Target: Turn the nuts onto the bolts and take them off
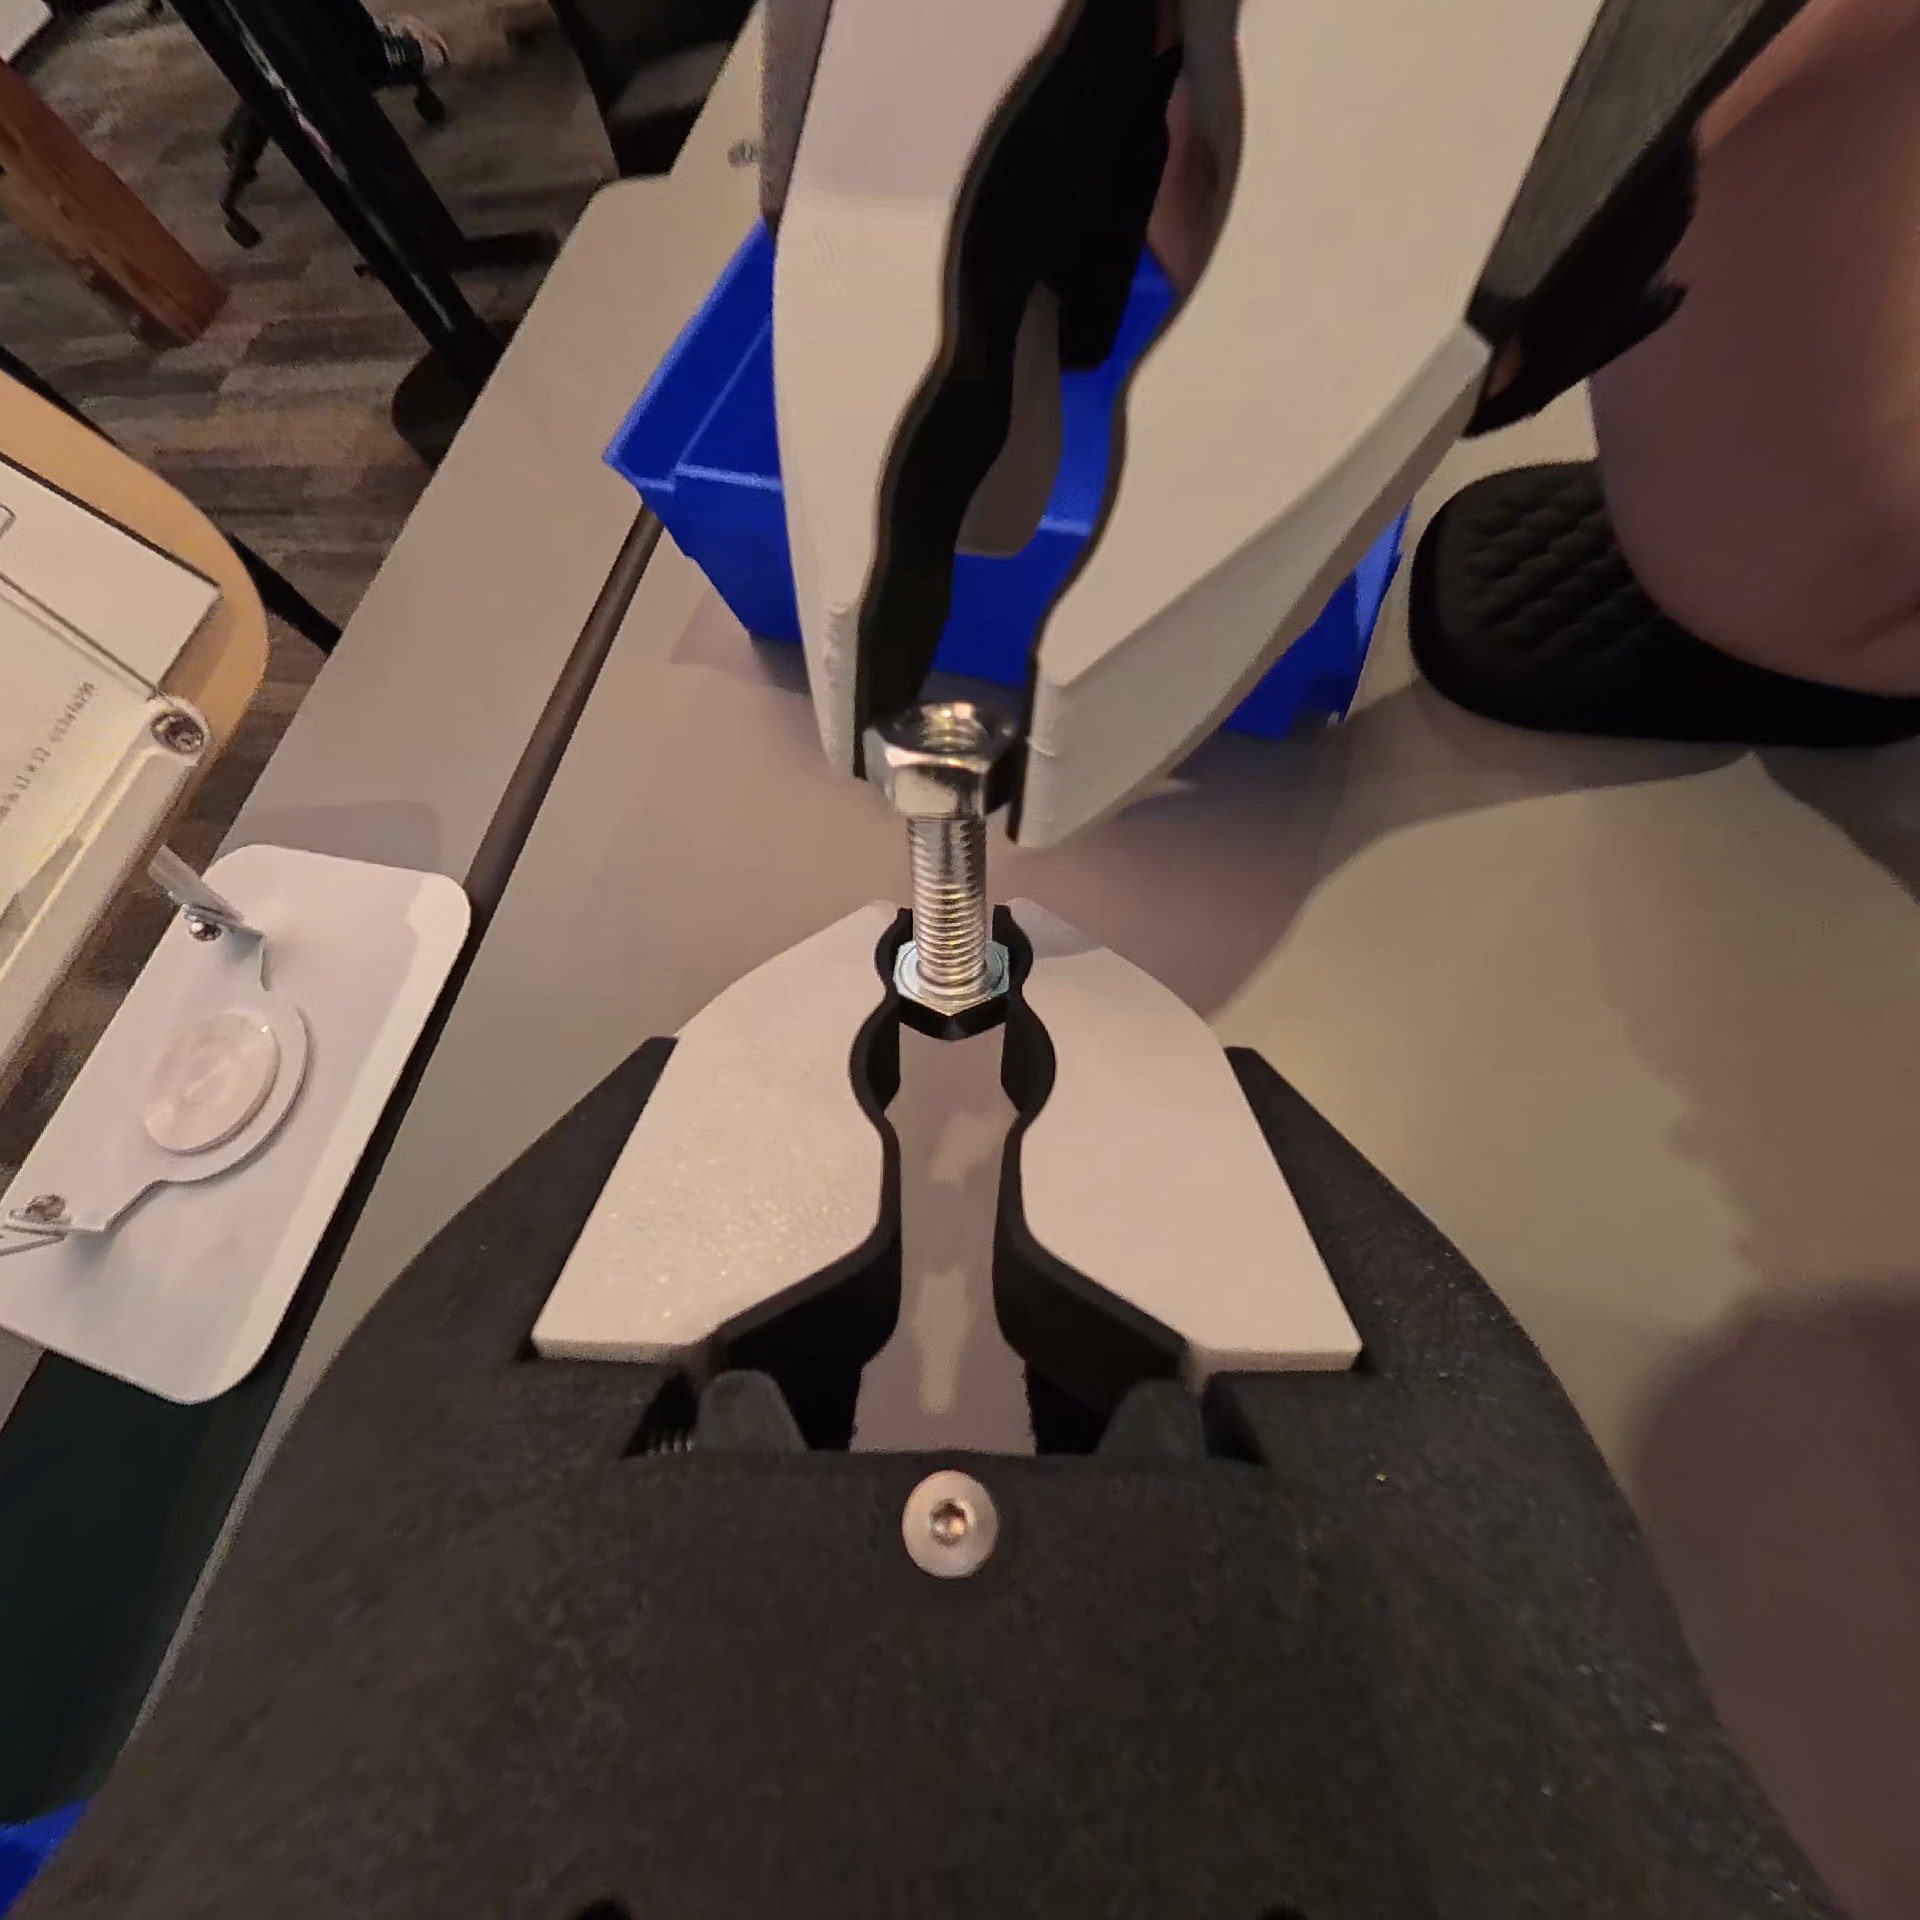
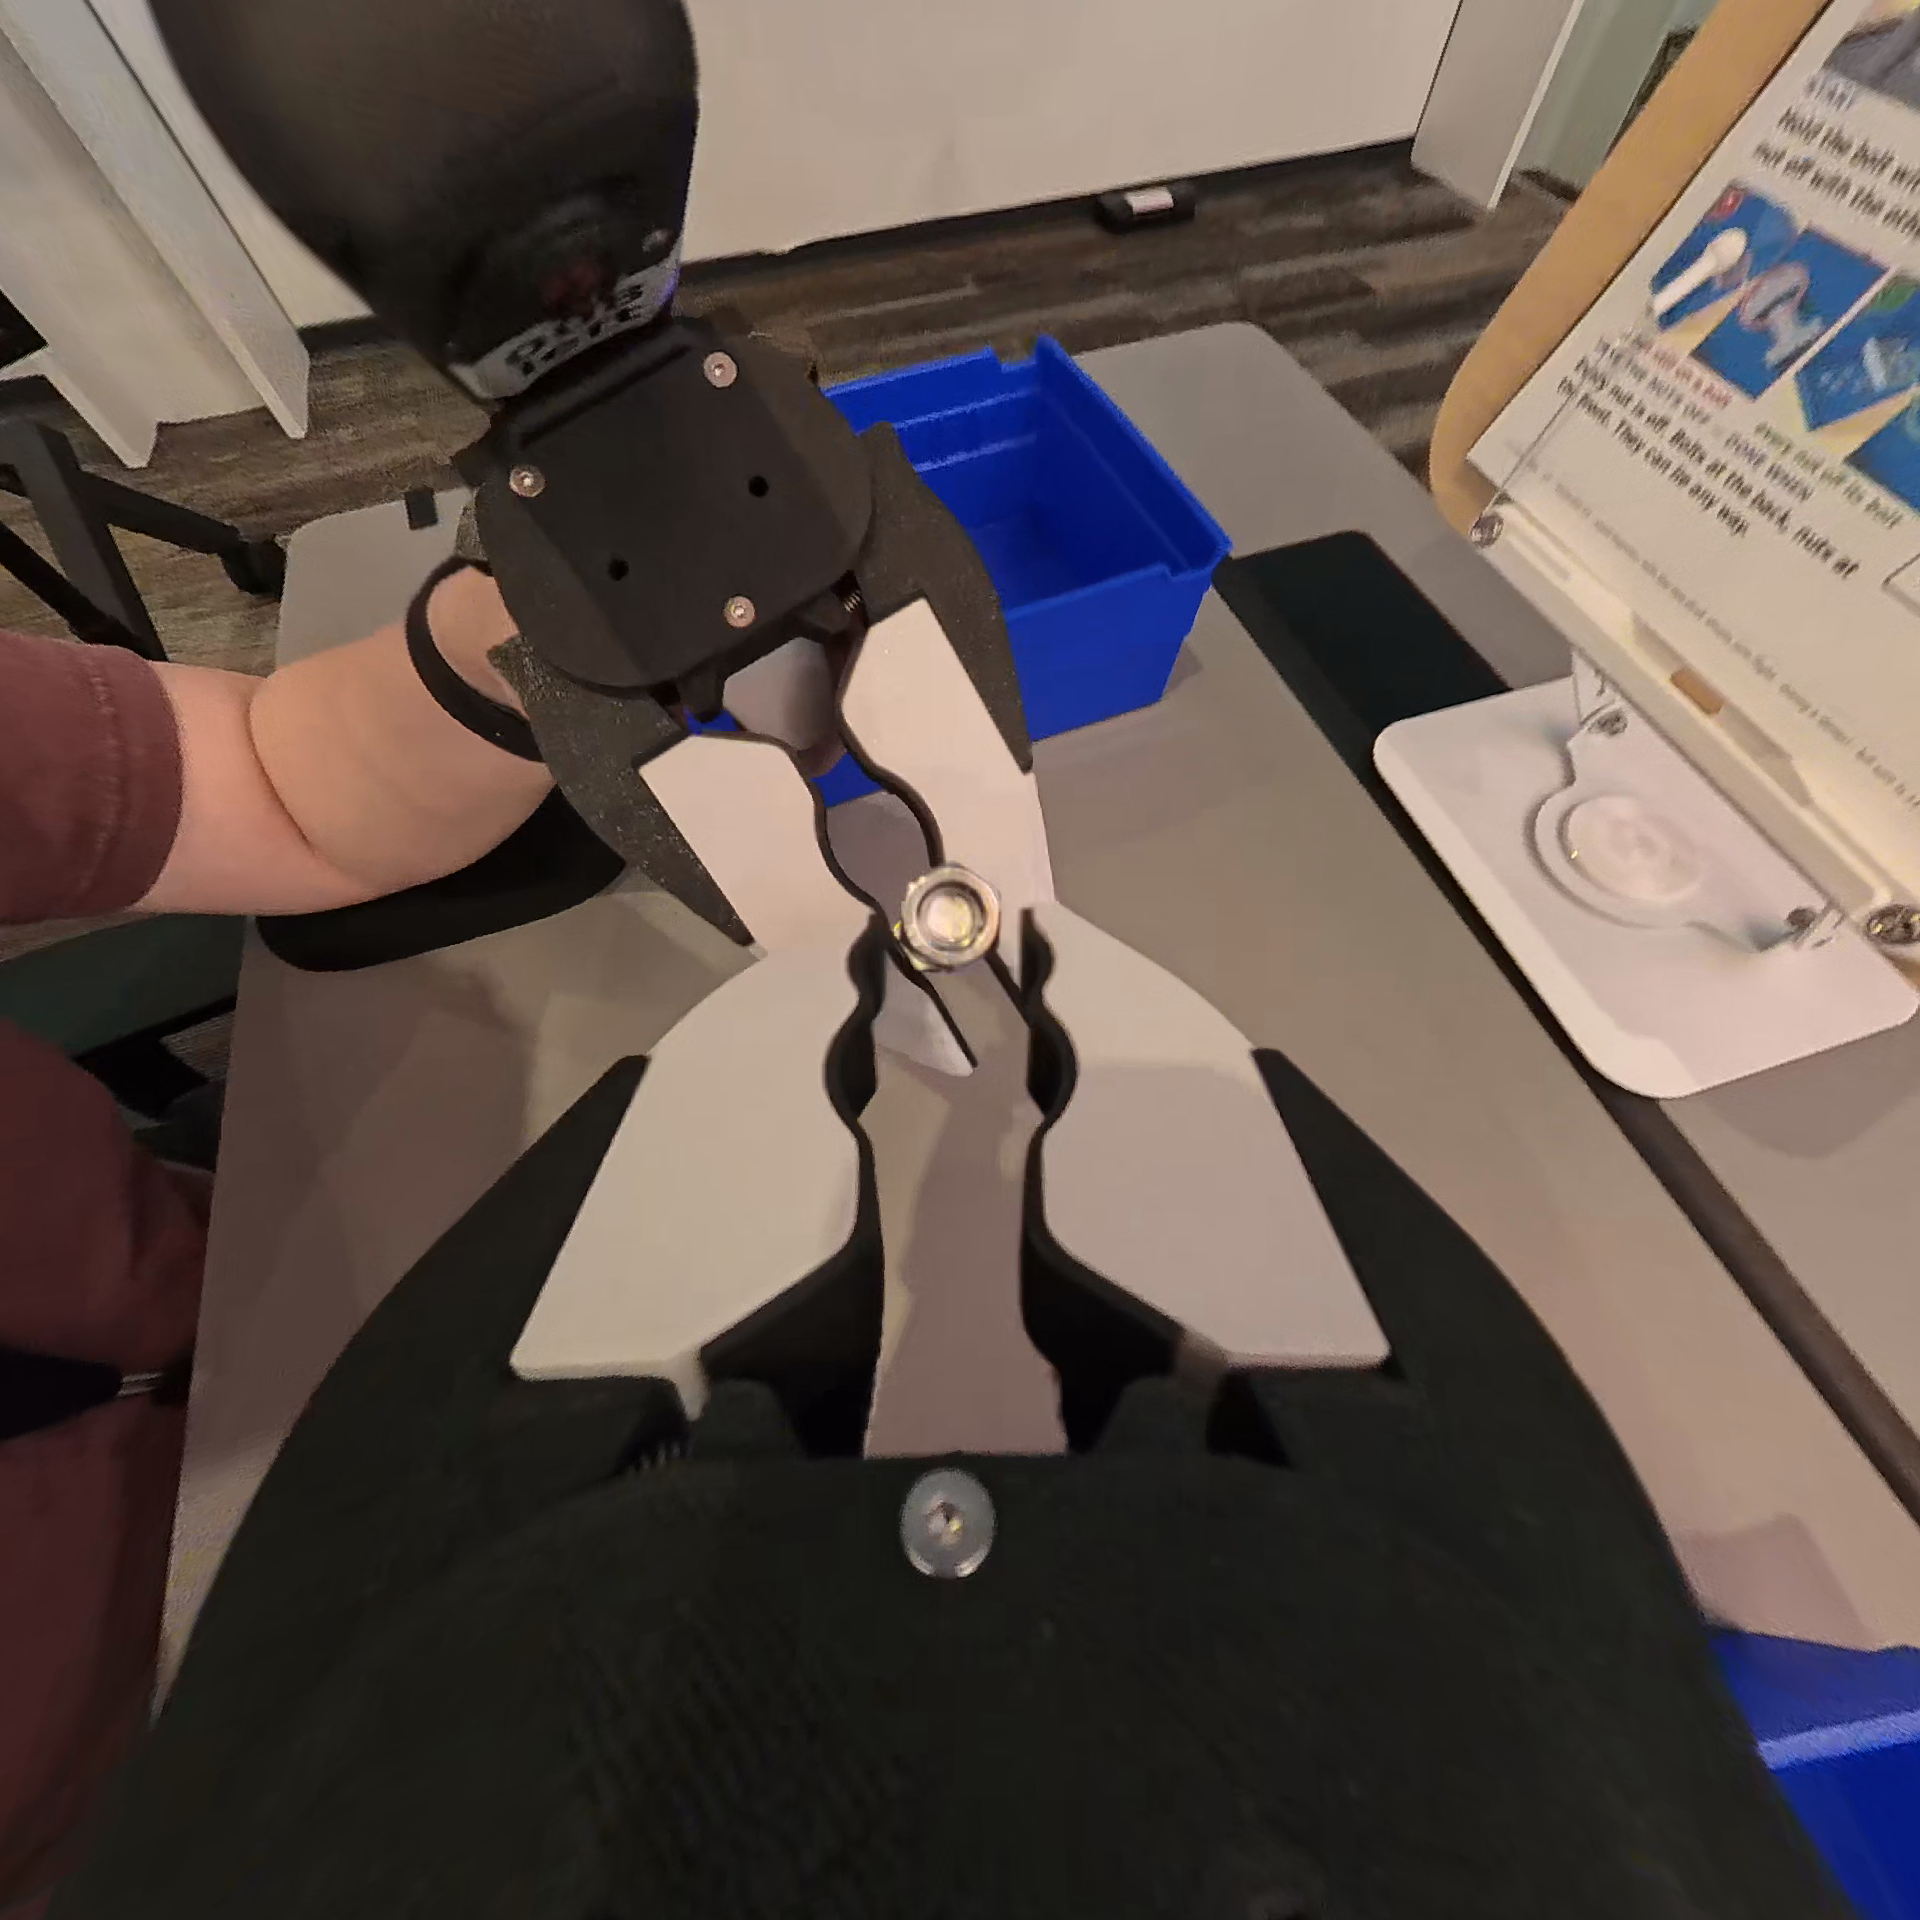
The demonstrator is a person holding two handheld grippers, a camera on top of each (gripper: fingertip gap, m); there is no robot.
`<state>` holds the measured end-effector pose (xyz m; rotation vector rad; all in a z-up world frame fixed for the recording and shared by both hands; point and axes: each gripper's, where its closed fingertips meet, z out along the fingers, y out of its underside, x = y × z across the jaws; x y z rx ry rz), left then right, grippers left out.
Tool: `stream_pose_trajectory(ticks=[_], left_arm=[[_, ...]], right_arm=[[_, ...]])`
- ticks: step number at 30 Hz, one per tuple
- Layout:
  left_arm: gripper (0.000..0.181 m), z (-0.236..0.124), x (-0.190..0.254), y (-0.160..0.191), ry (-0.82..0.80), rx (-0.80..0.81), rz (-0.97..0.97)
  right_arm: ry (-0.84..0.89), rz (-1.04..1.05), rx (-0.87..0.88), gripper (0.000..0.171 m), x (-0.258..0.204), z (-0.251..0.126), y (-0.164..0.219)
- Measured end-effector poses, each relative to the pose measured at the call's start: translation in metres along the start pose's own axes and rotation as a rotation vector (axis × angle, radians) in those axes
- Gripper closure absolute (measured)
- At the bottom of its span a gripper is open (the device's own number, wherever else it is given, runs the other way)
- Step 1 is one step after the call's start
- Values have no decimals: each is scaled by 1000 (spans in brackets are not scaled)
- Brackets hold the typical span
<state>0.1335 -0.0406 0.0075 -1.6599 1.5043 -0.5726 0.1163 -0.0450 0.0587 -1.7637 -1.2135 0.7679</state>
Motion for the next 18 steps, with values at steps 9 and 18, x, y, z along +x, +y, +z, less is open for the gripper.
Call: stream_pose_trajectory(ticks=[9, 18], left_arm=[[167, -35, 10, -49, 106, 344, -43], [167, -44, 8, -58, 80, 401, -59]], right_arm=[[-45, -240, 407, 109, -27, -15, -55], [-86, -288, 489, 110, -46, -19, -65]])
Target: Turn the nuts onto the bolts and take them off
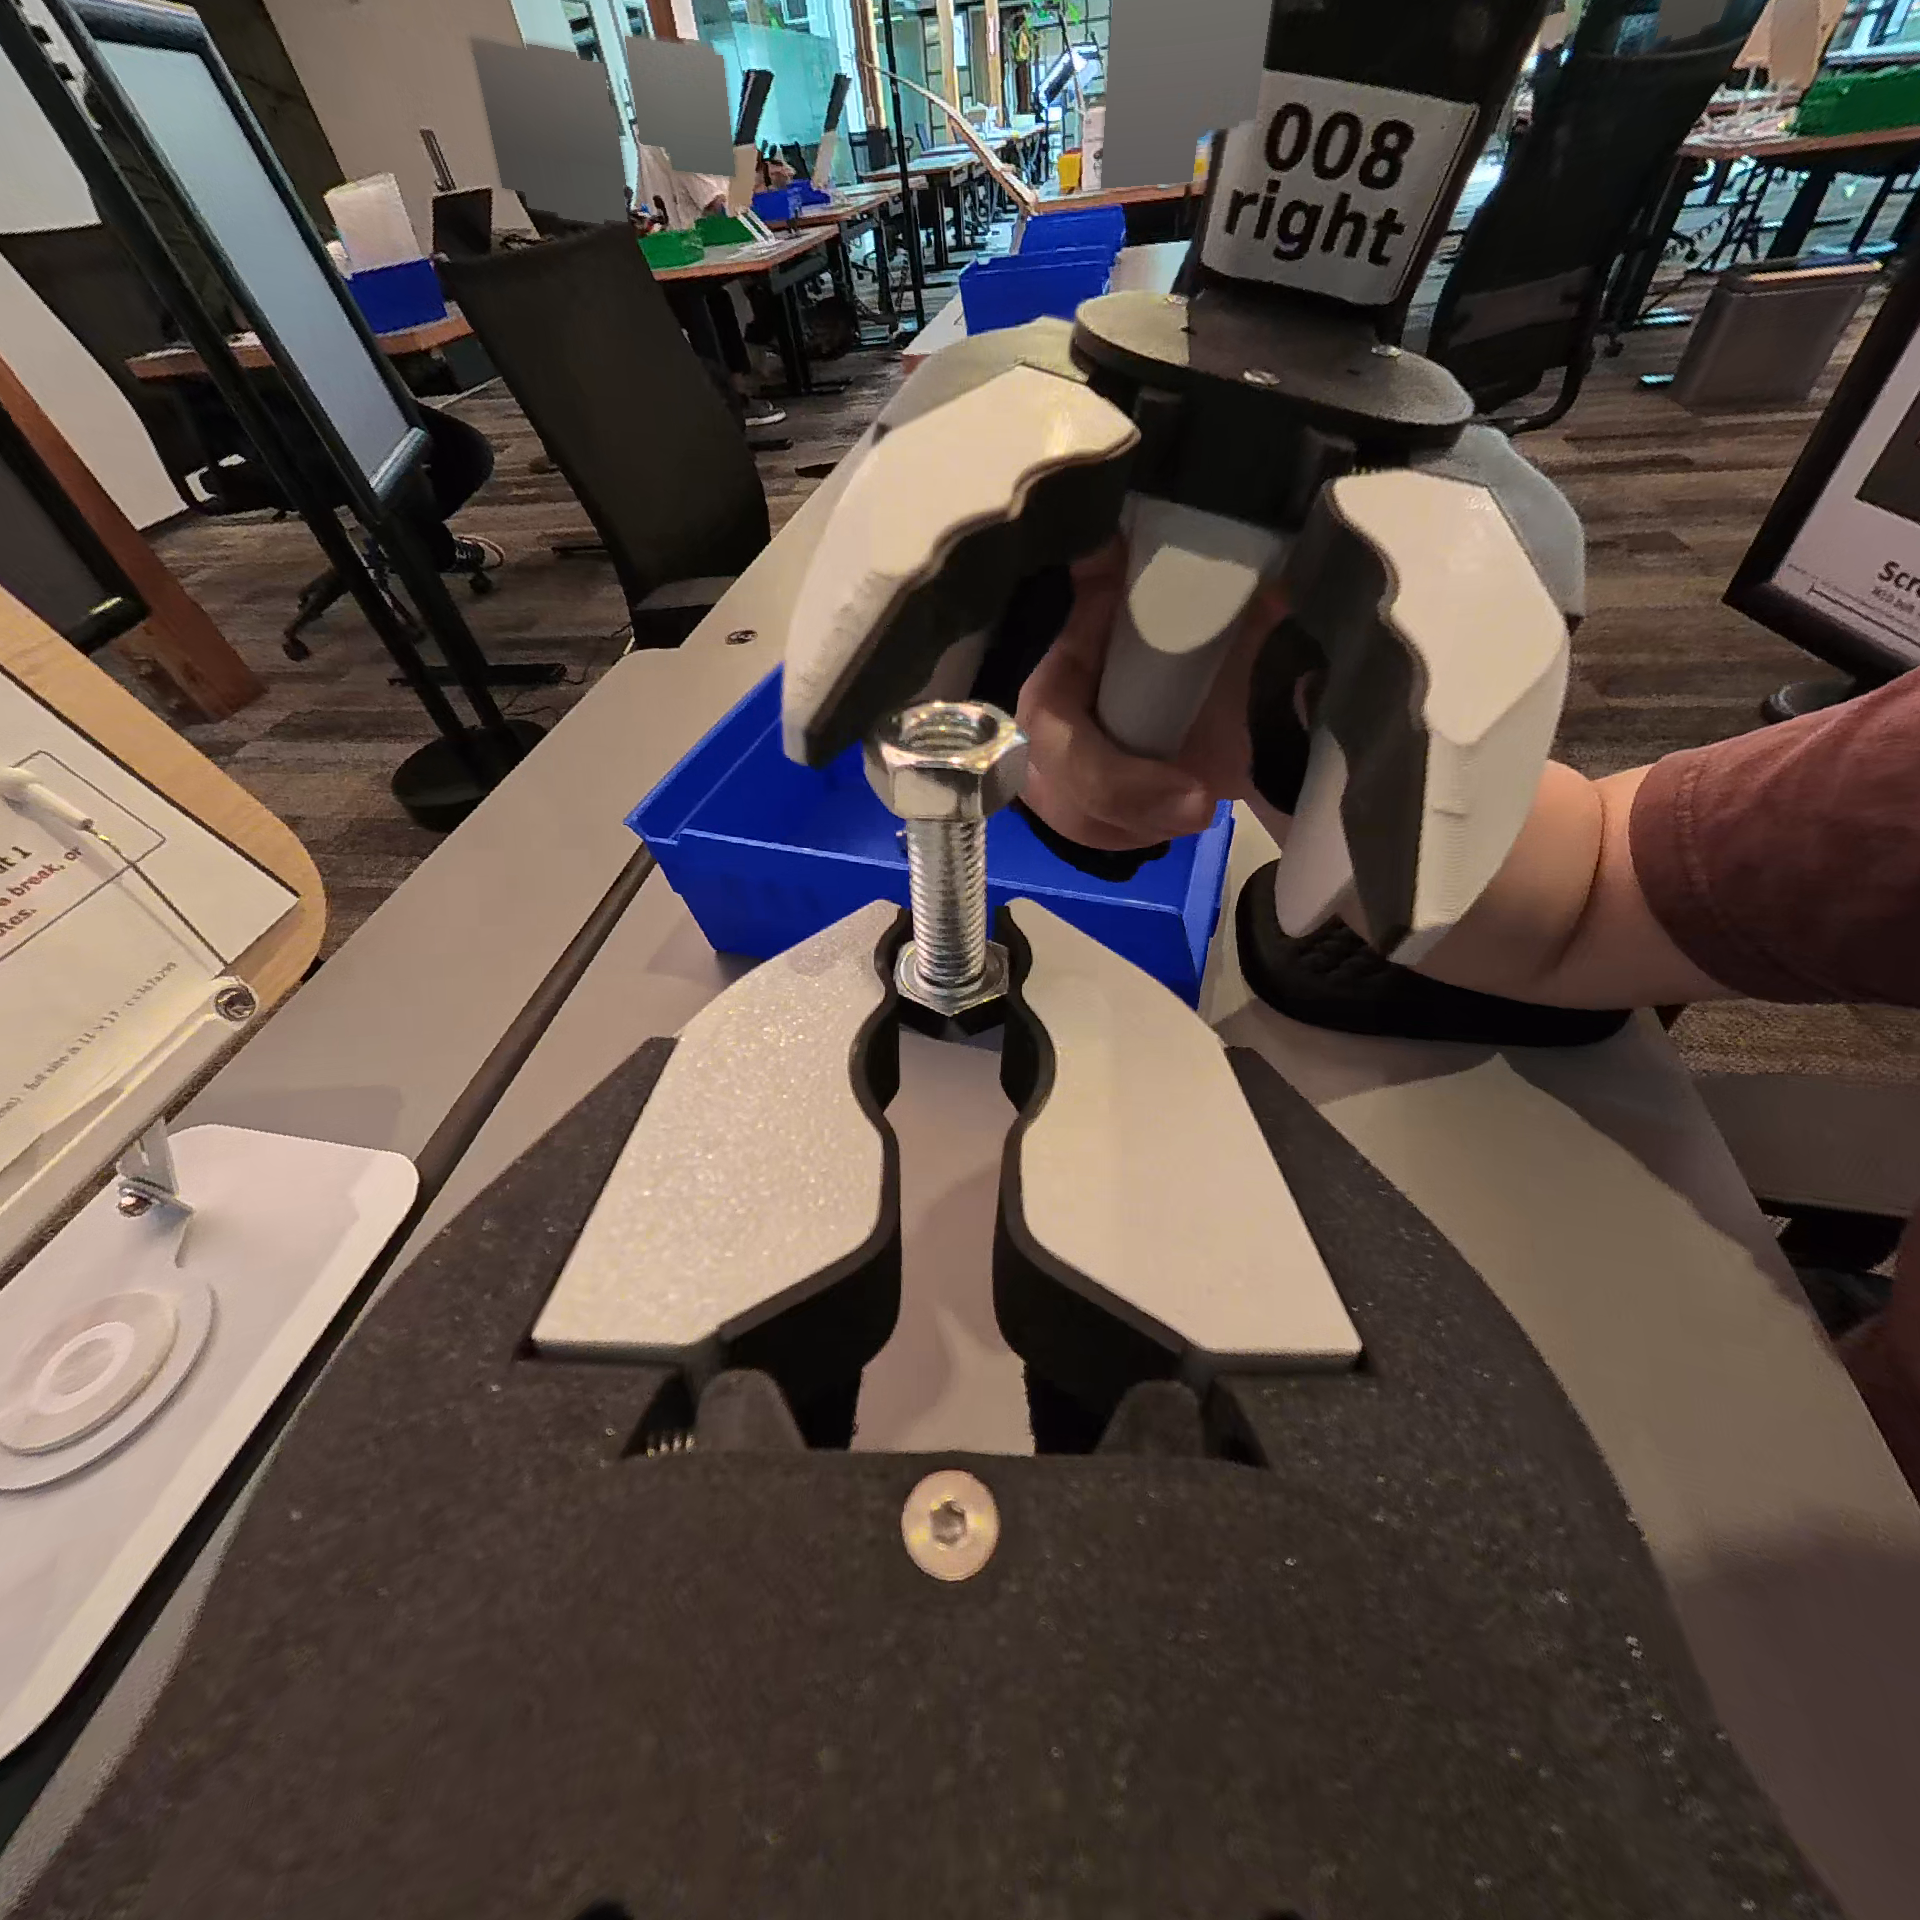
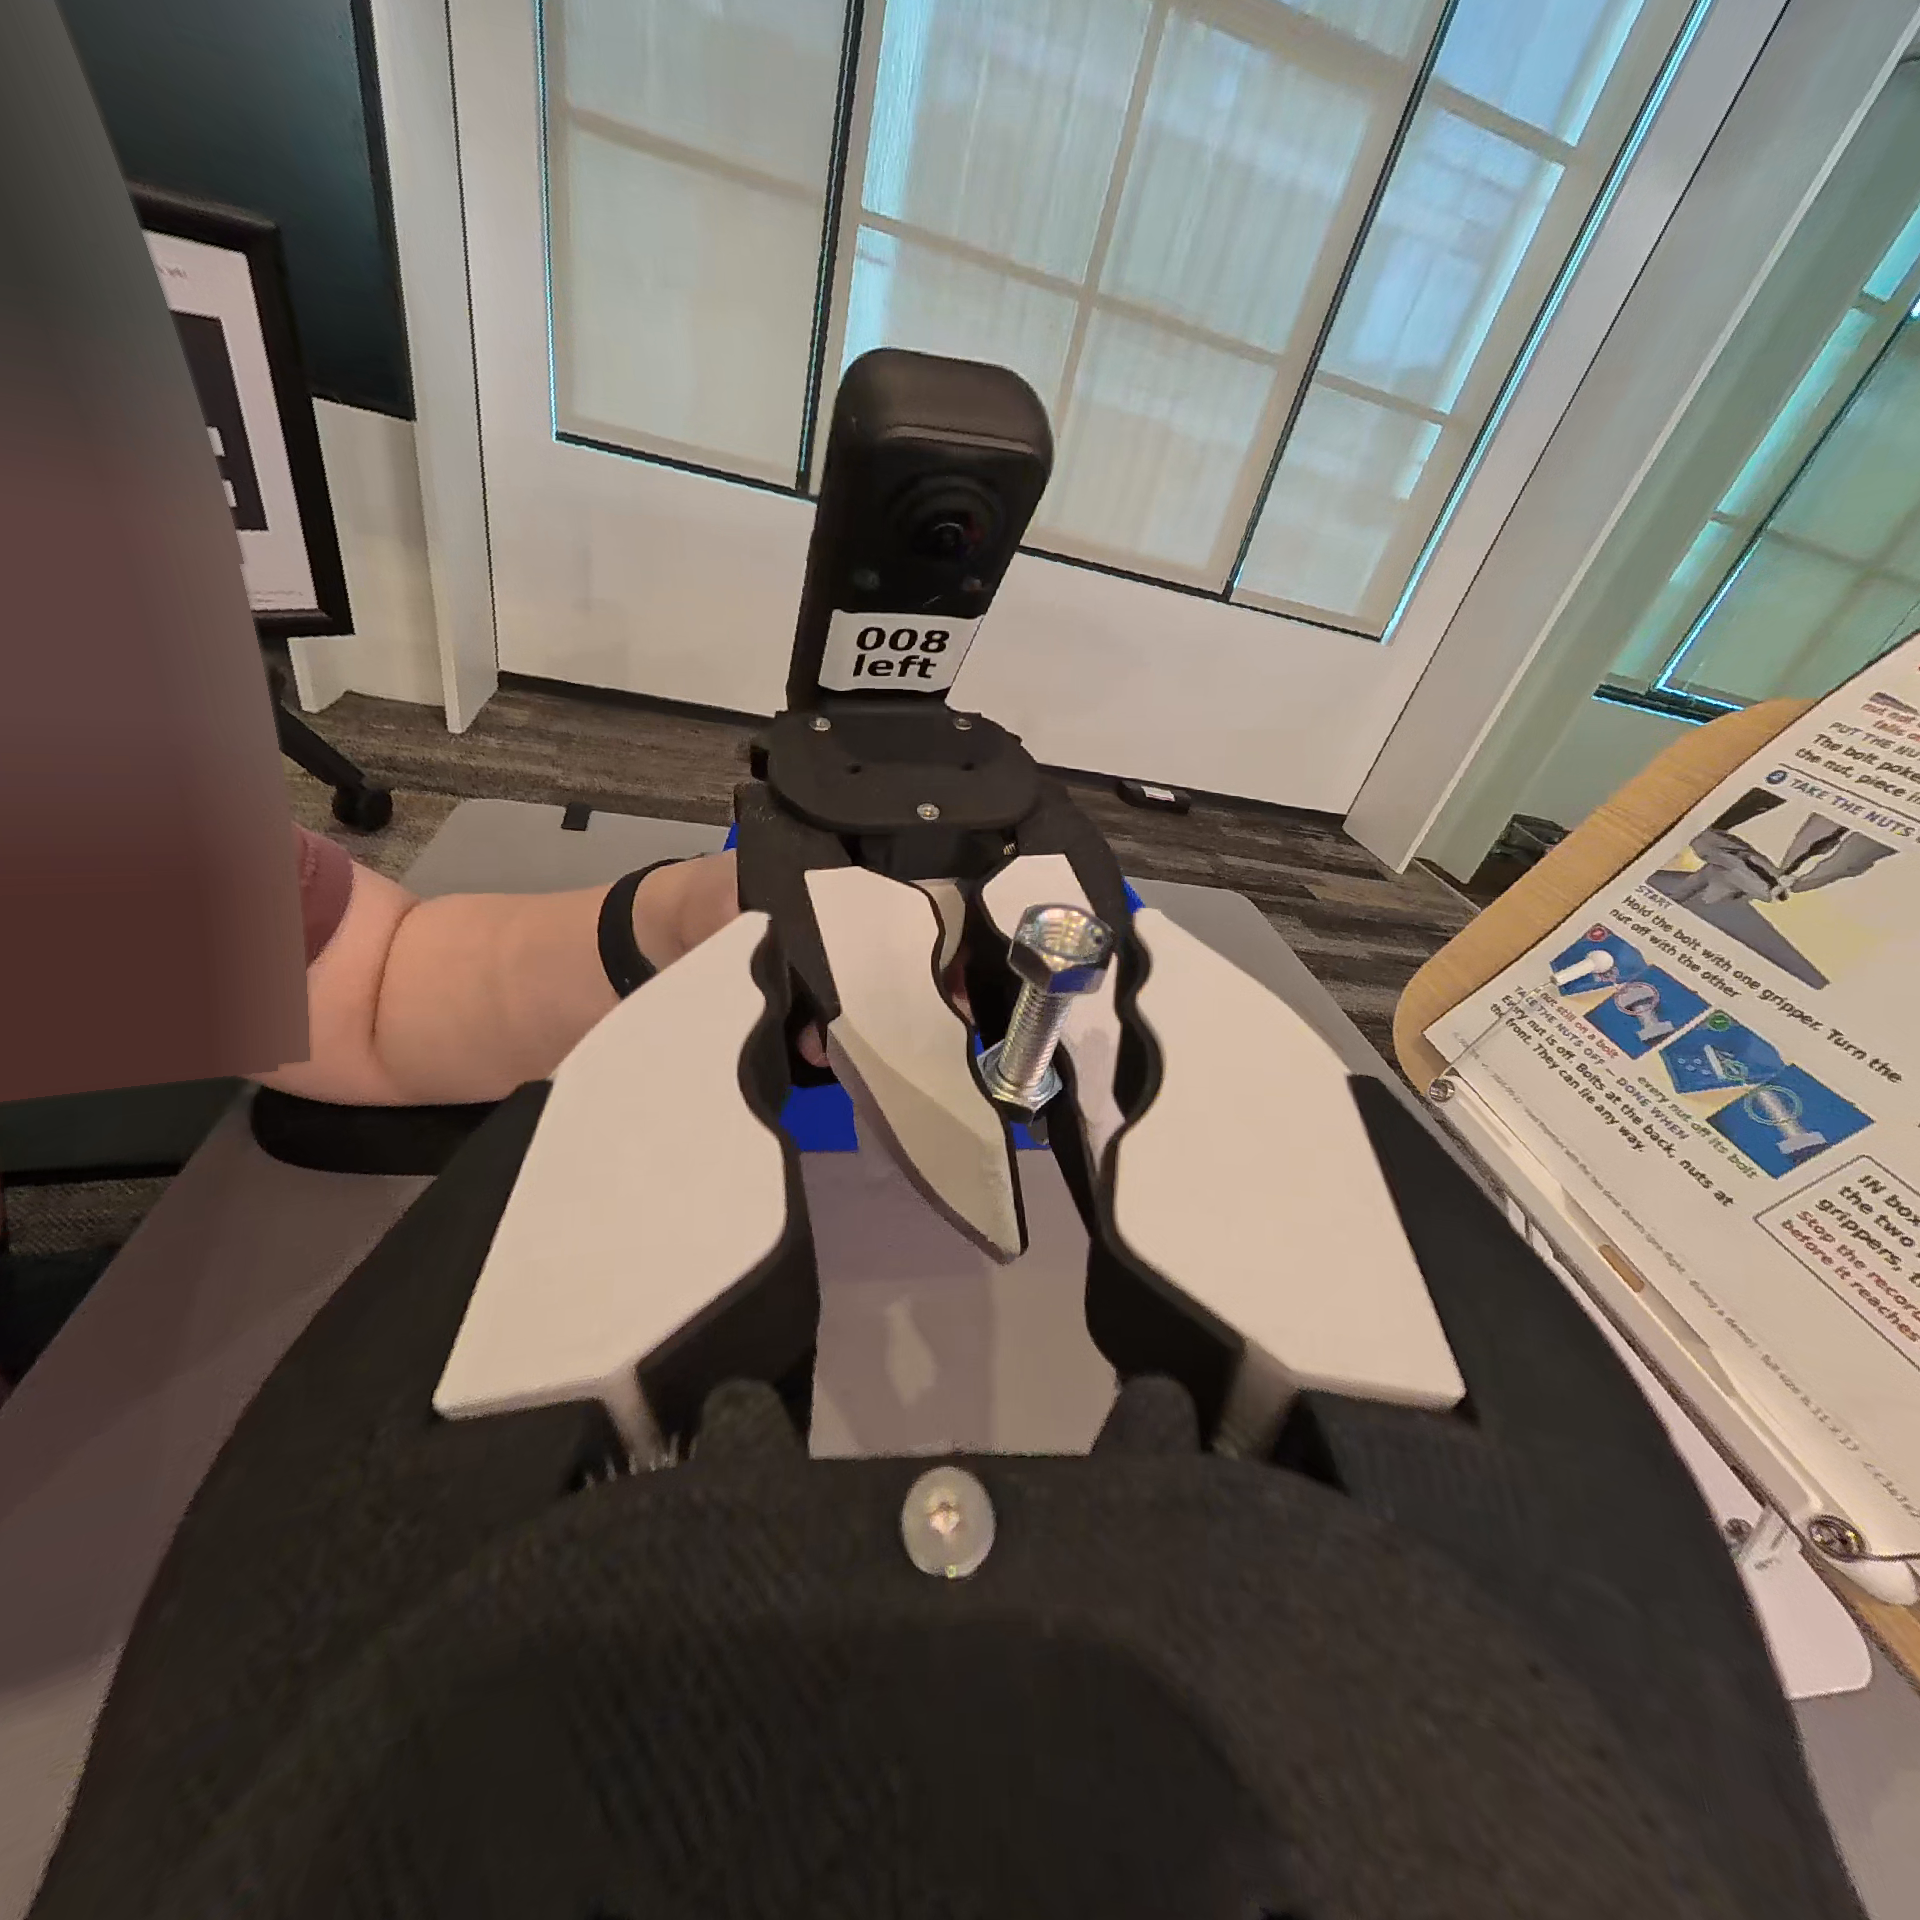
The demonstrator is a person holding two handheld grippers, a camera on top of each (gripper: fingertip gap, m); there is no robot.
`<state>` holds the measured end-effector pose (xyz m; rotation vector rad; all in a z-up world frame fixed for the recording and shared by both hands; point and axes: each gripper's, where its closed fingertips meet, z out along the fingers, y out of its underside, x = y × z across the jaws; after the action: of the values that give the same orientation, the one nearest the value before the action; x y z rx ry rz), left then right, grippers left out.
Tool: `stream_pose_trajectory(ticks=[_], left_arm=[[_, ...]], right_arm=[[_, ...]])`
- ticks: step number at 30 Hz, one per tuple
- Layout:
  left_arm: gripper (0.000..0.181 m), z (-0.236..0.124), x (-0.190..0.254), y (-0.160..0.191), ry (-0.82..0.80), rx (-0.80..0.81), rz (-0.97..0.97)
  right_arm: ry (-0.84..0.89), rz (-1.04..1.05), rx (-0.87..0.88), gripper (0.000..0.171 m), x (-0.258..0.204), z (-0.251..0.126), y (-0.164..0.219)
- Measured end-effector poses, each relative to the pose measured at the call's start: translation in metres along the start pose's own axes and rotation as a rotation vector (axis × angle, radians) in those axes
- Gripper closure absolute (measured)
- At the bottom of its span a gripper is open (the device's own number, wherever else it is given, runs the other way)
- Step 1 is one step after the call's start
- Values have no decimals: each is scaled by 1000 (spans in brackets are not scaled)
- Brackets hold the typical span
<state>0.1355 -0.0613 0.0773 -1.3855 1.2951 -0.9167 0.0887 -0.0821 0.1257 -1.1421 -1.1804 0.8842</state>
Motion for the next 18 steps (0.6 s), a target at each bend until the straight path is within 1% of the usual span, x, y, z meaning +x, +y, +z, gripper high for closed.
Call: stream_pose_trajectory(ticks=[6, 10, 14, 18], left_arm=[[167, -4, -5, -3, -36, 9, -10], [167, -7, -10, -3, -43, 18, -32], [167, -6, -4, -3, -13, 15, -27], [167, 0, 5, -2, 12, -2, 4]], right_arm=[[10, -6, -12, 111, 2, -3, 0], [18, -22, -27, 117, 3, -6, 0], [34, -5, 4, 112, 6, -4, -2], [5, -10, -16, 109, 0, 2, 3]])
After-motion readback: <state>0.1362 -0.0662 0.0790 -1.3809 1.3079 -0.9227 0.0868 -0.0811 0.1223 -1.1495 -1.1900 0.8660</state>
